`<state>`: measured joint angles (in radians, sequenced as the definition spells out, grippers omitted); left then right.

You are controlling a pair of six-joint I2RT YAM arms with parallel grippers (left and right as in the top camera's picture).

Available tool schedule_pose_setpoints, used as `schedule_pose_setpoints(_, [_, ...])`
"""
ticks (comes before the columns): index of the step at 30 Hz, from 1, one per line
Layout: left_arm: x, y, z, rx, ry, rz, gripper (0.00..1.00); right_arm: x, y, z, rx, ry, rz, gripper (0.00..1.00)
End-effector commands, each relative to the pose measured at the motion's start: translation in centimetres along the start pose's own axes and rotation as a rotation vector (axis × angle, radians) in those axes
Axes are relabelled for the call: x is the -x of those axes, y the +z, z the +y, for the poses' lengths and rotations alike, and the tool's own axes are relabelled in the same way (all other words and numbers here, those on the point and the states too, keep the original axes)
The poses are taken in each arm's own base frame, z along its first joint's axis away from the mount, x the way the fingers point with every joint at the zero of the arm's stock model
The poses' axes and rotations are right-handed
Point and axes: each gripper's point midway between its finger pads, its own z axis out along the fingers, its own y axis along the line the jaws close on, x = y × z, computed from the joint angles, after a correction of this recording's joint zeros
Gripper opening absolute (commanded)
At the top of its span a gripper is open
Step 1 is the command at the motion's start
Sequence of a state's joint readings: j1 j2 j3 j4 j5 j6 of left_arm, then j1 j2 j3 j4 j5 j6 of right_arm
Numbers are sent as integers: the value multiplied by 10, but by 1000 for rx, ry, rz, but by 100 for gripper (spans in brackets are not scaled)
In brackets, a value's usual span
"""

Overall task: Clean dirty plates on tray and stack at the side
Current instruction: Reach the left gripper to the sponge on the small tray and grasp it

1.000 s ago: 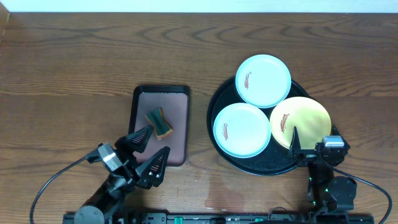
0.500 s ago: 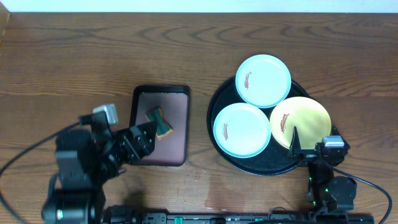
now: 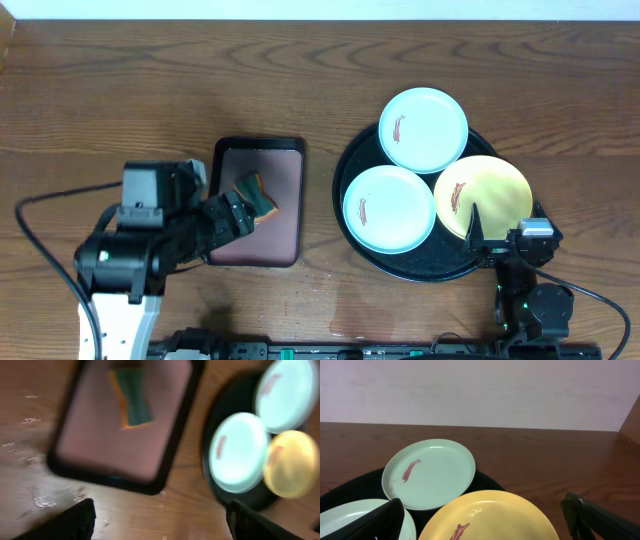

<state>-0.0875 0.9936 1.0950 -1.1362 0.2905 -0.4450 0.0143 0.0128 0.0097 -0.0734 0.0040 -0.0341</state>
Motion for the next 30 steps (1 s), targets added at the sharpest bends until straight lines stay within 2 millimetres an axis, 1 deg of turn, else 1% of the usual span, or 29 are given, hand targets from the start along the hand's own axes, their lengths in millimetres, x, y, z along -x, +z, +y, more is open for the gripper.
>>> schedule_pose_setpoints(1, [14,0,11,154,-37,-57,85,-2,0,-2,-10,-8,2,99])
schedule_pose_setpoints(3, [11,10,5,155,-22,-33,85,-2,0,-2,-10,-8,2,99])
schedule_pose_setpoints(6, [8,24,2,171,-1,5,85,-2,0,-2,-10,-8,2,99])
schedule_pose_setpoints(7, [7,32,3,187,1,31,99,-2,0,-2,-10,-8,2,99])
schedule_pose_setpoints(11, [3,51,7,230,-9,111,99,-2,0,-2,-10,-8,2,99])
schedule_pose_setpoints(15, [-7,75,7,243,-29,227,99,-2,0,-2,-10,-8,2,99])
schedule_pose_setpoints(17, [-8,86,8,257,-36,265,99,-2,0,-2,-10,-8,2,99])
schedule_pose_setpoints(26, [4,147,13,295,-34,314,99,-2,0,-2,-10,-8,2,99])
schedule_pose_setpoints(30, [5,171,21,319,-51,342,99,-2,0,-2,-10,-8,2,99])
